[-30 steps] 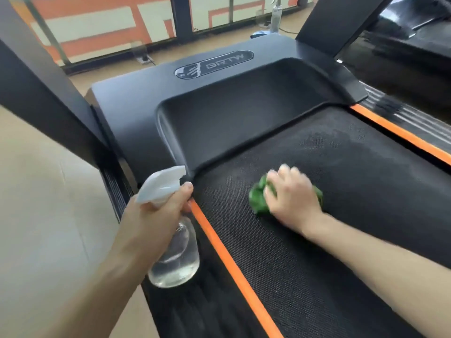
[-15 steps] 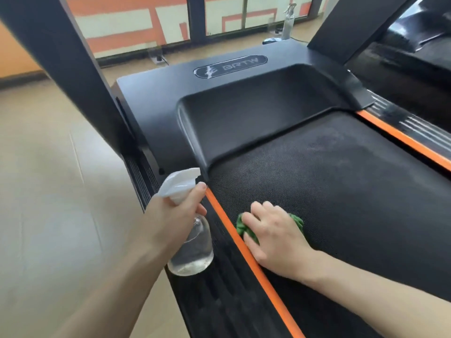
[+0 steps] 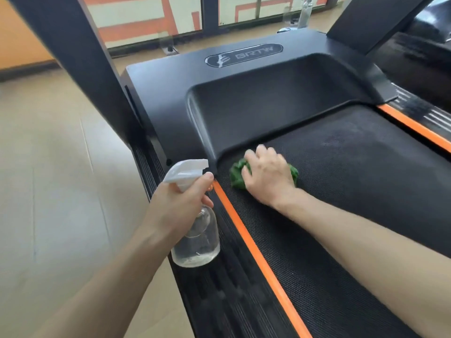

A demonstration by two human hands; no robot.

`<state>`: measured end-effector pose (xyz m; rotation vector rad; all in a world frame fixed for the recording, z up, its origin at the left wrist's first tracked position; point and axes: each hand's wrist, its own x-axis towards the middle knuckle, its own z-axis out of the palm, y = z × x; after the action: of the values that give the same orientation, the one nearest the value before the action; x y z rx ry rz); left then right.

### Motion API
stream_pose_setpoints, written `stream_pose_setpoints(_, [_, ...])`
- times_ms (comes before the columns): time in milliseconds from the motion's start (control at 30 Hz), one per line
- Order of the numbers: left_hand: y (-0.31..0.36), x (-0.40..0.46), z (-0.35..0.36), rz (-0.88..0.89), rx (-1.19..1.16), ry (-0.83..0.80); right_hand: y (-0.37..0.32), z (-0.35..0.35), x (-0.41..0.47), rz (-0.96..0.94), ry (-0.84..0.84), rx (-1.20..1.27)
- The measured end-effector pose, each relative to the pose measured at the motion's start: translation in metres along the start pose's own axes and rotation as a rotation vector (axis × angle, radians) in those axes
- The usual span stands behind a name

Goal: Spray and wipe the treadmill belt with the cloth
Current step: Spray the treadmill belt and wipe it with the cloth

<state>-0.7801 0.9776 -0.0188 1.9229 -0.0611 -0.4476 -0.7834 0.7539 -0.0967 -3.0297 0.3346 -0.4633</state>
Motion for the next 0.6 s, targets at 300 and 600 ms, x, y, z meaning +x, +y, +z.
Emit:
stream_pose_setpoints(300, [0.005, 0.005, 0.006, -0.021, 0.101, -0.044, 0.016, -0.026, -0.074, -0.385, -0.027, 0.045])
stream_pose_setpoints(600, [0.002, 0.0, 0.005, 0.025, 0.082, 0.0, -0.024, 0.001, 0.003, 0.101, -0.033, 0.019])
